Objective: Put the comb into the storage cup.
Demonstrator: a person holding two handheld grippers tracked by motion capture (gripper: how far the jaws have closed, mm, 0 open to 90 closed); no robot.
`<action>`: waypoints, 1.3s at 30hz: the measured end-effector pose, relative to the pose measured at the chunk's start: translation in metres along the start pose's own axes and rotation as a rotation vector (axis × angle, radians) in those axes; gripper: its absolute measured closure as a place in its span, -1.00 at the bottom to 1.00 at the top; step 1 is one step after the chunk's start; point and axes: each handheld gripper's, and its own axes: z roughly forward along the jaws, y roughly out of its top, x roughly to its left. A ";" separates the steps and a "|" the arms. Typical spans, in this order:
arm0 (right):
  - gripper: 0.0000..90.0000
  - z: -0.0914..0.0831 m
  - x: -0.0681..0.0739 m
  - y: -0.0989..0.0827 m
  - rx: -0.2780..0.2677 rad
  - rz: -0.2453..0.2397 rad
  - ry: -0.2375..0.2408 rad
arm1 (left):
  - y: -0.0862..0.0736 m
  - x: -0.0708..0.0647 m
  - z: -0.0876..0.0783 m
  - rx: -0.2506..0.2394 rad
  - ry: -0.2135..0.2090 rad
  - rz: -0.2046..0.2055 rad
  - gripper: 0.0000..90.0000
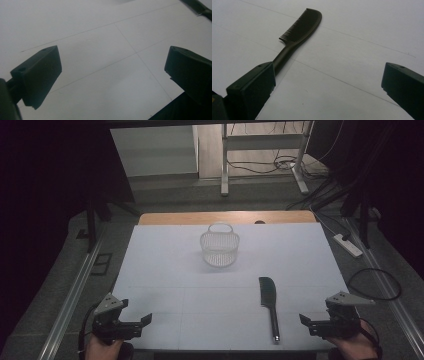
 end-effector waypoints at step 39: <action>-1.00 0.006 0.002 0.004 0.044 -0.038 0.045 | -0.002 0.005 -0.003 -0.031 -0.040 -0.027 -0.98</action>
